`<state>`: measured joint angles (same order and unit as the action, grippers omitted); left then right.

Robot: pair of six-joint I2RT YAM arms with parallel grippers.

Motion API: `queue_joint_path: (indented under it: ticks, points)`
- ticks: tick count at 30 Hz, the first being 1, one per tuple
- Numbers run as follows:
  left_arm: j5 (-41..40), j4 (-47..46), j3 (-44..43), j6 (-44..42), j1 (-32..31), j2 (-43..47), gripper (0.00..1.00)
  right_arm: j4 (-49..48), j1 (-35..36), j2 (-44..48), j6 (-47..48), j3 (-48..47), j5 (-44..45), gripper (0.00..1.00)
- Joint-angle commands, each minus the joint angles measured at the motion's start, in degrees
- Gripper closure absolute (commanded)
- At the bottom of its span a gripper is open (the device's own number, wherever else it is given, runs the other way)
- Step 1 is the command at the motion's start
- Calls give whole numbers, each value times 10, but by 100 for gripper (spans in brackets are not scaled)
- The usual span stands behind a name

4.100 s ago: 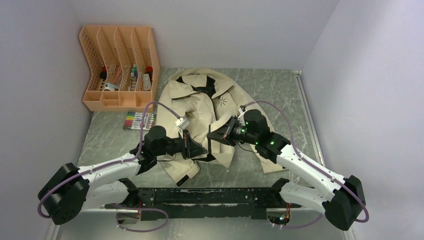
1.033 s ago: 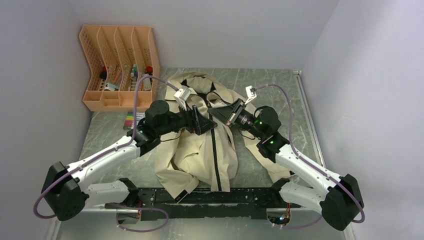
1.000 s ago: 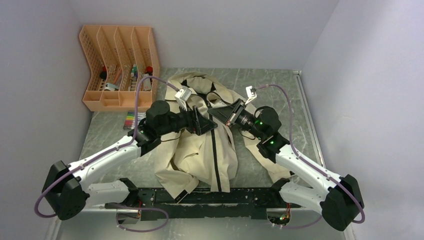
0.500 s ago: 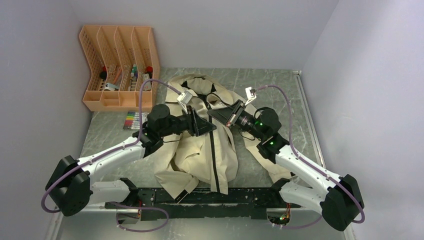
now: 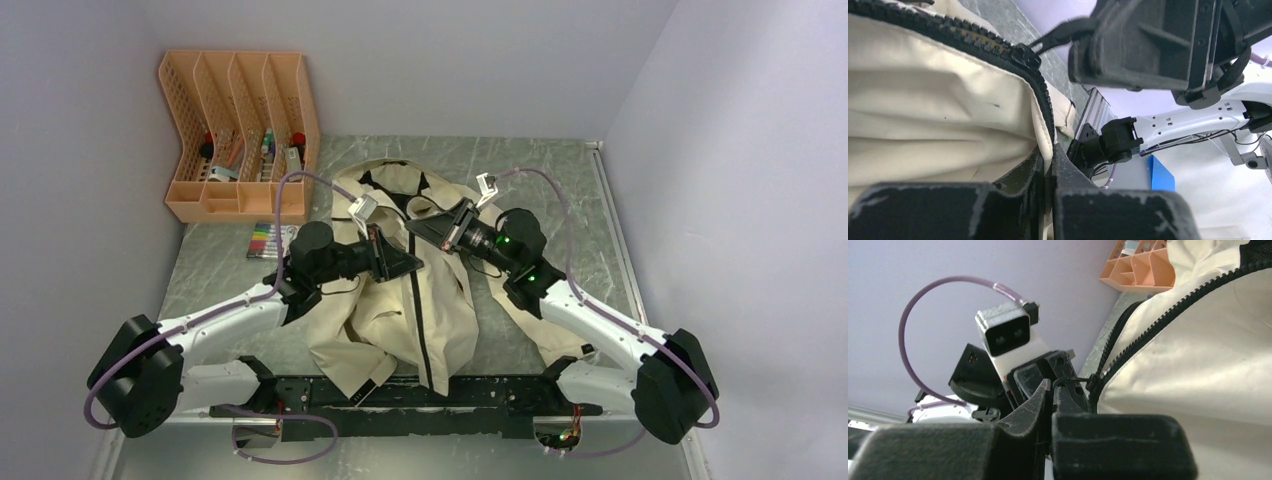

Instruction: Zip up the jacket

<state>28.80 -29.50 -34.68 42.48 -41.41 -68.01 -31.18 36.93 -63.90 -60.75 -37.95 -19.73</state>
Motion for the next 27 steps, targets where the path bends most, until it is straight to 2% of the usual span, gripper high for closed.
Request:
queue_joint_path:
  ticks: [1,18,27]
  points:
    - [43,-15,43,20,-3,20,92,-19,-2,-26,18,-63,49,100]
    - [18,-51,133,54,-62,31,92,-50,-41,-205,61,-243,107,100]
    - [0,-16,149,48,-66,70,92,-58,-99,-294,65,-383,84,100]
